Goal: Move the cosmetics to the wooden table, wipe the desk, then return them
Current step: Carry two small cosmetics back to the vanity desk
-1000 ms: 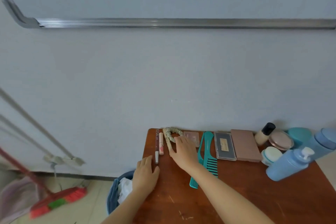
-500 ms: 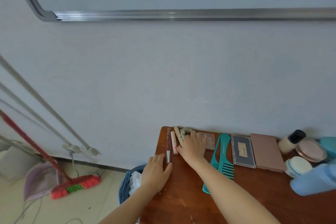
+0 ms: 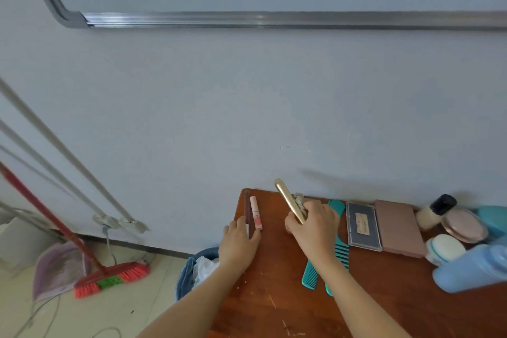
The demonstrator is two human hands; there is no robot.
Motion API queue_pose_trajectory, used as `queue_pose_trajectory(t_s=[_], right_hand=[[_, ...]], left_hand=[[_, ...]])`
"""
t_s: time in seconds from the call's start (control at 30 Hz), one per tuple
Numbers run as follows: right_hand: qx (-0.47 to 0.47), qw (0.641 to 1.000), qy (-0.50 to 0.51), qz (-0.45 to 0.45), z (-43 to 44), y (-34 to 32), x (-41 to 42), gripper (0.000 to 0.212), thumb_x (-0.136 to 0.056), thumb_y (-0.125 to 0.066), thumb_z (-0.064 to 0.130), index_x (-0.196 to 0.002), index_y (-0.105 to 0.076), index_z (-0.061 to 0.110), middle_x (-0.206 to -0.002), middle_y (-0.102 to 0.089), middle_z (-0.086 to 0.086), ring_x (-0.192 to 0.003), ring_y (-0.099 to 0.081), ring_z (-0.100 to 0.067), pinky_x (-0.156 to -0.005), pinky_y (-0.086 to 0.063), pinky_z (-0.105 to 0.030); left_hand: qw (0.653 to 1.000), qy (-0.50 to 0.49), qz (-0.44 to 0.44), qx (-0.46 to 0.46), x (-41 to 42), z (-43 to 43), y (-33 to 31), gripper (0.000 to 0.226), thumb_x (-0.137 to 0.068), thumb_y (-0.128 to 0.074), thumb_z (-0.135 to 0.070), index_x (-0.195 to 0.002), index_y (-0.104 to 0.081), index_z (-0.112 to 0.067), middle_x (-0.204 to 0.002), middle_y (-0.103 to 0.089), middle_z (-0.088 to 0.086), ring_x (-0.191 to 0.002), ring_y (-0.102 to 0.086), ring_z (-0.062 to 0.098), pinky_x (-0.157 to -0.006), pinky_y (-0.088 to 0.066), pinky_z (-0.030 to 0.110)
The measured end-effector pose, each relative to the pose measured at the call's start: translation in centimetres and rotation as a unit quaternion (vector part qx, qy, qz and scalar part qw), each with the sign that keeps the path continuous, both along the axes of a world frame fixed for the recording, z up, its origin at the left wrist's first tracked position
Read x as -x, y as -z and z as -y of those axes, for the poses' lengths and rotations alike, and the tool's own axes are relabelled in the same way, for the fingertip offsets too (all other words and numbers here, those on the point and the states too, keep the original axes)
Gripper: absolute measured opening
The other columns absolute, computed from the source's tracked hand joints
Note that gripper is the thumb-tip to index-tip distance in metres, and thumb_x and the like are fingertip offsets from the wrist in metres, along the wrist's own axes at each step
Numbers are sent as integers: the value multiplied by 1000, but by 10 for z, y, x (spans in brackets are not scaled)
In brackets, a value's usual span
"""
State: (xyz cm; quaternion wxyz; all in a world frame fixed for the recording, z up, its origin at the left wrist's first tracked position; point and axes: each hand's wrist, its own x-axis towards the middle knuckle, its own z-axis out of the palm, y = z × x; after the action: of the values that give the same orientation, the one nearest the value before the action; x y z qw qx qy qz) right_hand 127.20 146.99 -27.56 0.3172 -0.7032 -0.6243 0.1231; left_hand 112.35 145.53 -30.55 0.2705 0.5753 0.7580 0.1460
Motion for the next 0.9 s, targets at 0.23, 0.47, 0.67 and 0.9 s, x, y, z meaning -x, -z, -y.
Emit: queue_pose_trajectory(t_s=[0.23, 0.47, 0.67, 0.9], right_hand=[[4, 999, -36, -20, 31, -16, -31, 21, -78, -67, 30, -83, -55, 13, -72, -46, 5, -71, -45, -12, -58, -36, -17], [57, 997, -39, -21, 40, -14, -46, 24, -83, -60, 38, -97, -51, 20, -88, -59, 4, -72, -58, -10, -57, -43, -12], [79, 996, -35, -12, 40, -6, -46, 28, -84, -60, 38, -101, -53, 17, -96, -63, 2, -72, -60, -11, -59, -48, -14], [88, 995, -48, 4, 39, -7, -34, 29, -83, -61, 37, -102, -54, 16, -82, -53, 7, -72, -59, -11, -59, -47, -15]], left_hand=[[993, -7, -116, 11, -28, -29, 2, 61, -88, -45, -47, -135, -27, -13, -133, -41, 11, -123, -37, 27, -98, -38, 37], [985, 6, -166, -57, -28, -34, 16, 32, -90, -41, -24, -117, -44, -8, -114, -52, 13, -102, -50, 27, -82, -42, 34], [983, 49, -166, -63, -18, -24, 19, 33, -92, -36, -33, -120, -42, -16, -113, -50, 6, -100, -50, 21, -82, -43, 29], [985, 40, -155, -70, -13, 5, 26, 33, -91, -37, -38, -117, -46, -20, -111, -52, 3, -97, -50, 17, -79, -44, 26]])
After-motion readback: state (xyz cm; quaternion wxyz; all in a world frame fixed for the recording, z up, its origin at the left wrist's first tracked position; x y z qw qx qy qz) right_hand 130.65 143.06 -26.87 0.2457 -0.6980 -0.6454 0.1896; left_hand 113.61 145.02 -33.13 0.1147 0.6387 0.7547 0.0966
